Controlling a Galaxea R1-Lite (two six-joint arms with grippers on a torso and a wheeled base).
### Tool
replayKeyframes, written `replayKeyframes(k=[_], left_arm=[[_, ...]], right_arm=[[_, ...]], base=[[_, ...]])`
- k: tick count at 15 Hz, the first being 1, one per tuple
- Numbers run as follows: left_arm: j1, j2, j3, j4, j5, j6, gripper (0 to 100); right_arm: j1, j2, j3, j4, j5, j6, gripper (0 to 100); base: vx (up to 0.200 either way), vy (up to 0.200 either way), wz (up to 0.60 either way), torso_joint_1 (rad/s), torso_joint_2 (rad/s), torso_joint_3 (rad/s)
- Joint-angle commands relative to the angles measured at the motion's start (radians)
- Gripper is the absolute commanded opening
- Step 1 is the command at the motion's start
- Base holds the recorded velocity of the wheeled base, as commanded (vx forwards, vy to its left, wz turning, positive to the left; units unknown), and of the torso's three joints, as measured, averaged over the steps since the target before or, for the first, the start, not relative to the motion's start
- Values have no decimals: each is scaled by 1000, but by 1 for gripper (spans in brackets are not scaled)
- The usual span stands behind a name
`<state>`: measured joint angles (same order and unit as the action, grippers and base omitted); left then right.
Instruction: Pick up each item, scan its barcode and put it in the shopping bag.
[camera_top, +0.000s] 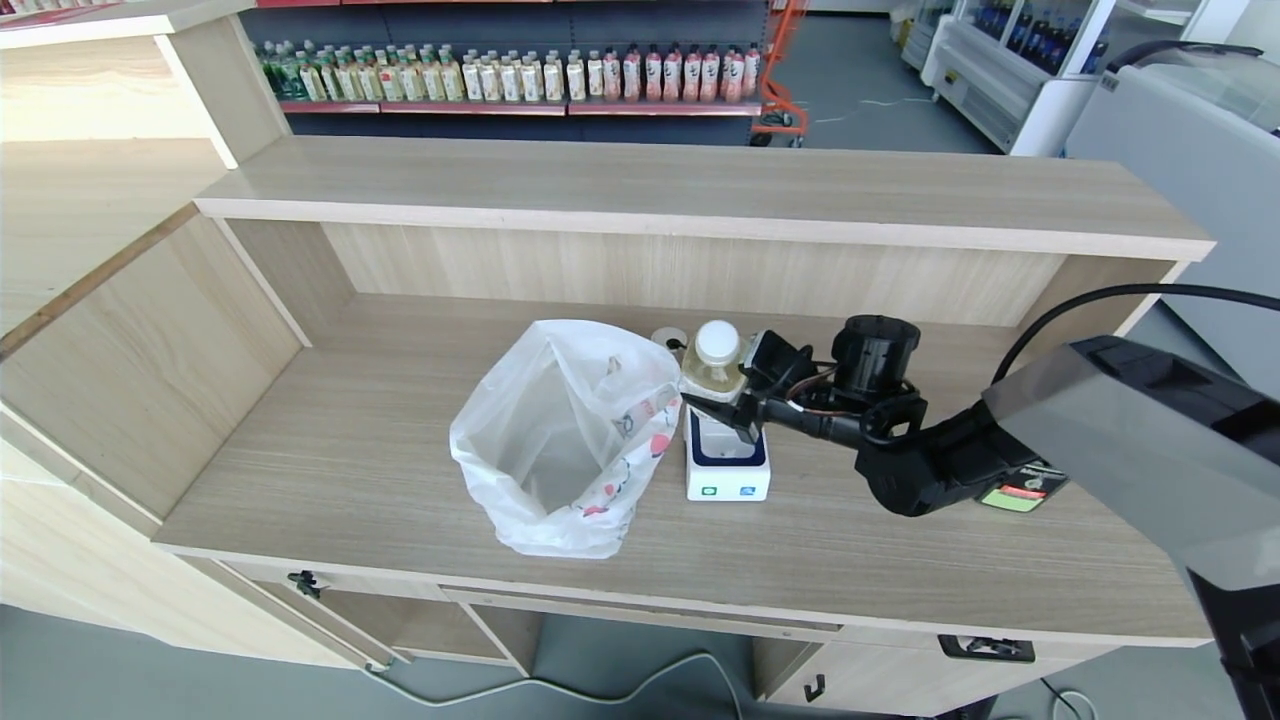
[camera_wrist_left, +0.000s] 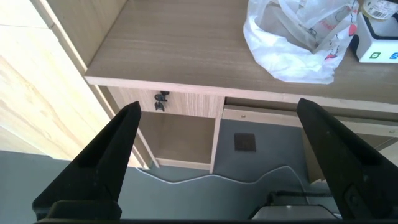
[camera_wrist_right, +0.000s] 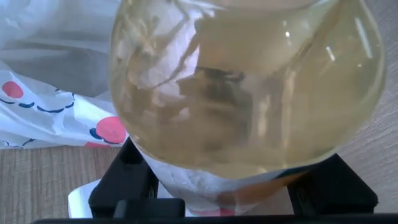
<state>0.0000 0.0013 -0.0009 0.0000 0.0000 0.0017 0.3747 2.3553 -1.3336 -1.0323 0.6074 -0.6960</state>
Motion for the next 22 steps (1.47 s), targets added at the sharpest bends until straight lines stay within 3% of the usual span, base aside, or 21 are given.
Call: replayKeyframes(k=[1,7,9,11,14,15,16,17,20,22], left_arm=[[0,0,1,0,0,0,100],[0,0,1,0,0,0,100],[0,0,1,0,0,0,100],[0,0,-1,0,0,0,100],[0,0,1,0,0,0,100],[0,0,-1,0,0,0,100],[0,0,1,0,0,0,100],[-2,0,1,0,0,0,100],[0,0,1,0,0,0,100],[0,0,1,0,0,0,100]], right_arm=[[1,19,-4,6,-2,-2,0],[-14,-73,1,32,-8,44,0],[-53,-217,27,49,-9,266,0],[-97,-393,175,66,-14,428,0],[-160,-633,482,97,-23,452,0],[-161,-683,530,106,-118,510,0],[-161,-688,531,106,-132,516,0],[-132,-719,533,117,-408,639,0],[-108,-762,550,199,-529,701,0],[-88,-783,553,210,-532,717,0]], base=[[0,0,0,0,0,0],[0,0,0,0,0,0],[0,0,0,0,0,0],[0,0,0,0,0,0],[0,0,0,0,0,0],[0,0,0,0,0,0],[0,0,0,0,0,0],[0,0,0,0,0,0],[0,0,0,0,0,0],[0,0,0,0,0,0]])
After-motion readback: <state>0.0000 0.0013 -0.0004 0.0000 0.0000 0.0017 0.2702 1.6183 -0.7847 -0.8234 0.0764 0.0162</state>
